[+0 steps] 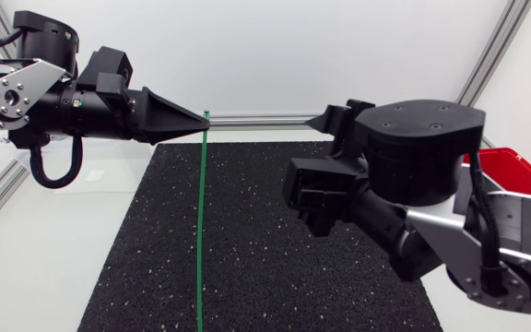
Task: Take a green cable tie from the red box, thread the tail through the head to close it, then place it in the transparent bin on the left.
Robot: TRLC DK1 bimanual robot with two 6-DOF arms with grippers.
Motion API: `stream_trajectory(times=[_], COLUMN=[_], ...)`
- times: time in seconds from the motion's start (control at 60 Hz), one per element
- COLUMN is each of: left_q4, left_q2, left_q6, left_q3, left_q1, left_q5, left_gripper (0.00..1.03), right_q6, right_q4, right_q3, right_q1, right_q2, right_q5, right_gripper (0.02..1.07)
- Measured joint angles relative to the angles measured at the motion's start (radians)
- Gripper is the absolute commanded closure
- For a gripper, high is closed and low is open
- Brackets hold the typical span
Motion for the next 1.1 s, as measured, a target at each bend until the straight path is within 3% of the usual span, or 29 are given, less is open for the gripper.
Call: stream_trajectory(times=[0.083, 0.15, 0.4, 0.817, 1.1], left_q4=[-0.002, -0.002, -0.002, -0.002, -0.002], left_q2=[0.021, 0.036, 0.095, 0.136, 0.179], left_q6=[0.000, 0.000, 0.009, 0.034, 0.035], left_q3=[0.013, 0.024, 0.056, 0.087, 0.105], left_q1=[0.000, 0.000, 0.000, 0.023, 0.023], left_q5=[0.009, 0.014, 0.035, 0.048, 0.051], left_gripper=[1.00, 1.00, 1.00, 1.00, 1.00], right_q6=[-0.127, -0.252, -0.605, -0.933, -0.982], right_q4=[0.091, 0.233, 0.484, 0.657, 0.673], right_q3=[-0.025, -0.065, -0.174, -0.301, -0.344], right_q1=[0.020, 0.039, 0.082, 0.083, 0.152], right_q2=[0.015, 0.038, 0.119, 0.189, 0.241], right_q5=[-0.002, -0.013, -0.189, -0.480, -0.531], right_gripper=[0.05, 0.05, 0.05, 0.06, 0.06])
